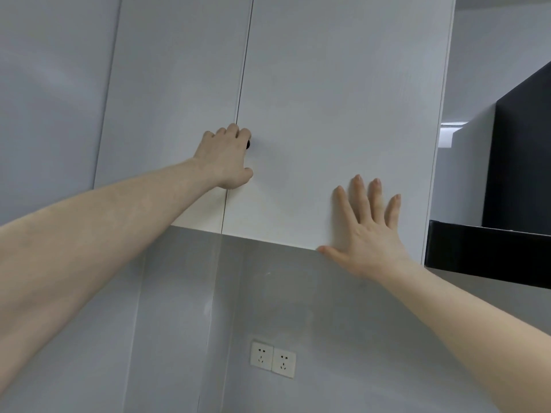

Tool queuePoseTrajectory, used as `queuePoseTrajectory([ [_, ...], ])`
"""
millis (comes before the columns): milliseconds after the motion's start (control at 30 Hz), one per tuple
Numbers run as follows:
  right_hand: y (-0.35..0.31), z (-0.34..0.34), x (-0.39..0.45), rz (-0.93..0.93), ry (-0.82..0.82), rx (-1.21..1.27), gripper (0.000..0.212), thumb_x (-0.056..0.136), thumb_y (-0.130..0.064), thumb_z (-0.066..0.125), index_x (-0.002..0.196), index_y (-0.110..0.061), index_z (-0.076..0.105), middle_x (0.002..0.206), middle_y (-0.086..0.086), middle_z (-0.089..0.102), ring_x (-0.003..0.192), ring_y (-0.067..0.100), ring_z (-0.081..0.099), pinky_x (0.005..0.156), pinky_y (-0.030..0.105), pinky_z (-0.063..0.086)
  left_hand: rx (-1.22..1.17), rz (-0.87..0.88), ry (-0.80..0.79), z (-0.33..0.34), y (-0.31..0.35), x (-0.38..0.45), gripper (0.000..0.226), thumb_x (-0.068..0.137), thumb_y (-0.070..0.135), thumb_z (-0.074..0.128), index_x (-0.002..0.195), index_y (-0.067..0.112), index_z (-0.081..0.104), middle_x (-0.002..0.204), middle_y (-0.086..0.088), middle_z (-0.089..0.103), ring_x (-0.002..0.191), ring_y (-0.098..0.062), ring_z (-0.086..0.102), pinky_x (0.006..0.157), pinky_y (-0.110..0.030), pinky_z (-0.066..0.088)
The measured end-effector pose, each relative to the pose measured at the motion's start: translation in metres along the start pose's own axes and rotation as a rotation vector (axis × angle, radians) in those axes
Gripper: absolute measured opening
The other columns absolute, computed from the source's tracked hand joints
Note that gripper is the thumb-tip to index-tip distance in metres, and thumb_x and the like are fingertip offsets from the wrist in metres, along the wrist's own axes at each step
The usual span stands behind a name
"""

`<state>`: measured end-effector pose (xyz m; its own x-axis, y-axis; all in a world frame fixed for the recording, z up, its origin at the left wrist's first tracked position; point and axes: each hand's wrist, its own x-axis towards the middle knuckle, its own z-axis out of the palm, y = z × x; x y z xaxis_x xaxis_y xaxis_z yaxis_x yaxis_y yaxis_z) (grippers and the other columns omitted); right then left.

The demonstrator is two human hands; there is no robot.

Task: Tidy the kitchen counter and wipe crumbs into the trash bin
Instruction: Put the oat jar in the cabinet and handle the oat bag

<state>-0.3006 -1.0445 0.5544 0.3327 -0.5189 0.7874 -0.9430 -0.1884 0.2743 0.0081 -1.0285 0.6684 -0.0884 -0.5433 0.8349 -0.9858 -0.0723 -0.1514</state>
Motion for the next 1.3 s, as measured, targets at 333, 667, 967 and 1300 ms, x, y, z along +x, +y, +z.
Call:
queuePoseTrajectory([
  [333, -0.012, 0.017, -0.005, 0.018, 0.039, -0.003, 0.123, 0.076, -0.083, 0.048, 0.161, -0.02, -0.016, 0.163, 0.013, -0.034, 0.146, 0.043, -0.035, 0.117, 0.07, -0.011, 0.06, -0.04, 0.03, 0.007, 0.01, 0.008, 0.052, 0.081, 0.03, 0.06, 0.126, 0.013, 0.04, 0.118, -0.007, 0.058, 0.104, -0.03, 0.058, 0.094, -0.043, 0.038],
  [667, -0.021, 0.019, -0.024, 0.02, 0.022, 0.0, 0.126, 0.076, -0.074, 0.059, 0.161, -0.019, -0.016, 0.165, 0.013, -0.029, 0.148, 0.044, -0.03, 0.12, 0.069, -0.003, -0.028, -0.067, 0.146, -0.005, 0.006, -0.003, 0.038, 0.07, 0.013, 0.052, 0.106, 0.022, 0.042, 0.101, 0.001, 0.063, 0.089, -0.024, 0.05, 0.089, -0.039, 0.037],
  [967, -0.032, 0.002, -0.043, 0.03, 0.055, 0.098, 0.126, 0.075, -0.071, 0.064, 0.162, -0.018, -0.01, 0.167, 0.015, -0.02, 0.152, 0.044, -0.021, 0.119, 0.071, 0.007, -0.011, -0.056, 0.257, -0.054, -0.001, -0.039, 0.034, 0.067, 0.011, 0.048, 0.099, 0.024, 0.045, 0.087, 0.006, 0.056, 0.082, -0.023, 0.044, 0.09, -0.039, 0.034],
  [1300, -0.041, -0.052, -0.076, 0.055, -0.038, 0.439, 0.116, 0.077, -0.084, 0.043, 0.154, -0.036, -0.031, 0.161, -0.001, -0.039, 0.151, 0.03, -0.031, 0.124, 0.054, -0.001, 0.001, -0.032, 0.295, -0.147, 0.024, -0.095, 0.031, 0.068, 0.009, 0.049, 0.097, 0.02, 0.049, 0.084, 0.004, 0.054, 0.082, -0.025, 0.045, 0.096, -0.04, 0.036],
])
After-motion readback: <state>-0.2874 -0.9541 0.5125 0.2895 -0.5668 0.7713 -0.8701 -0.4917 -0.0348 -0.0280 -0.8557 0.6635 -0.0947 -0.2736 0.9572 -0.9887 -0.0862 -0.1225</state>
